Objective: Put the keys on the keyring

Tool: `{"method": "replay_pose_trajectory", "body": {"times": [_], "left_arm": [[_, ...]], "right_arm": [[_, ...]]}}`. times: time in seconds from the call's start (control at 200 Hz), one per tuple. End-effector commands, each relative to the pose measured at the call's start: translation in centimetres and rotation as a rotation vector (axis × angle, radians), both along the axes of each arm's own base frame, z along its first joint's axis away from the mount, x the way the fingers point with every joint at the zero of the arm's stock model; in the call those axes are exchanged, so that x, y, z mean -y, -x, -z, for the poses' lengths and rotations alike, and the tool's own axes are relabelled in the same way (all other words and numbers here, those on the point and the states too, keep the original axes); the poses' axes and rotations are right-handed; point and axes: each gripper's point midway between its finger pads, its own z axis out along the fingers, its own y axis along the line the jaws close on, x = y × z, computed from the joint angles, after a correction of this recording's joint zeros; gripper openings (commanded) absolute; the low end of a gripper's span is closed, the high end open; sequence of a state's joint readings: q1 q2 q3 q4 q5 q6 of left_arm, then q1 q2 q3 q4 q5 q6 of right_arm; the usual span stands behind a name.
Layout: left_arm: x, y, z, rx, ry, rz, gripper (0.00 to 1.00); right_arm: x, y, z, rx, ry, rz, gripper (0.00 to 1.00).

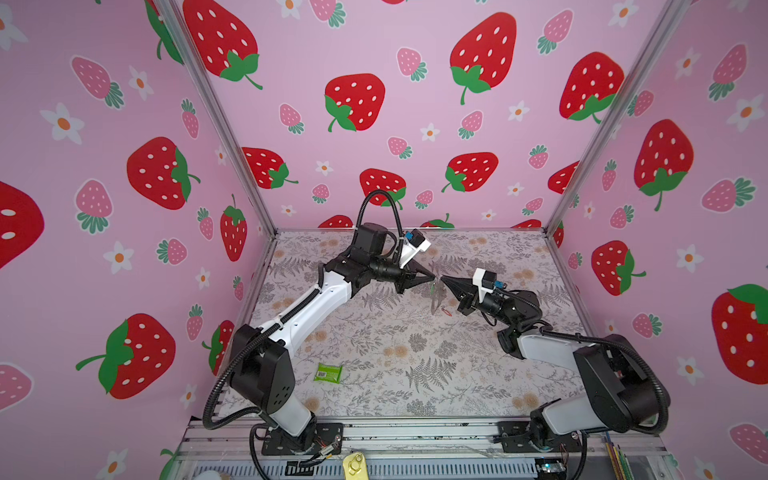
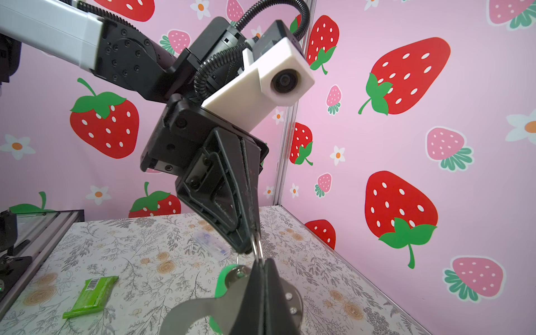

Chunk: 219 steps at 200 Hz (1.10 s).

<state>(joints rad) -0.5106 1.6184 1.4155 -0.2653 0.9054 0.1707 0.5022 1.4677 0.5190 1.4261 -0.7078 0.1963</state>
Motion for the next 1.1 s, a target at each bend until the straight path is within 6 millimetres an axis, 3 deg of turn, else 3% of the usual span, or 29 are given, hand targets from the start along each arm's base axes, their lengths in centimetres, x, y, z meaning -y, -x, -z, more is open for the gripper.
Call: {"method": "replay_pose_trajectory", "body": {"times": [0.0, 0.505, 0.595, 0.64, 0.805, 1.09], "left_arm": [[1.1, 0.5, -0.7, 0.002, 0.022, 0.045, 0.0], [2.1, -0.9, -0.8, 0.136, -0.008, -0.056, 0.0], [2.5, -1.0, -0.9, 0.13, -0.004, -0.057, 0.05], [2.6, -1.1, -0.8, 0.125, -0.005, -0.059, 0.14], [2.3, -1.3, -0.8, 0.154, -0.016, -0.082, 0.23], [1.5, -0.9, -0.1, 0.181, -0.043, -0.074, 0.23]], "right_arm": [[0.8, 1.2, -3.7, 0.105, -0.135, -0.004, 0.0], [0.7, -0.4, -4.3, 0.019, -0.164, 0.063, 0.0], [0.7, -0.4, -4.5, 0.022, -0.163, 0.06, 0.0], [0.6, -0.4, -4.4, 0.018, -0.163, 0.059, 0.0], [0.7, -0.4, -4.4, 0.022, -0.16, 0.067, 0.0], [0.8, -0.3, -4.6, 0.039, -0.159, 0.074, 0.0]]}}
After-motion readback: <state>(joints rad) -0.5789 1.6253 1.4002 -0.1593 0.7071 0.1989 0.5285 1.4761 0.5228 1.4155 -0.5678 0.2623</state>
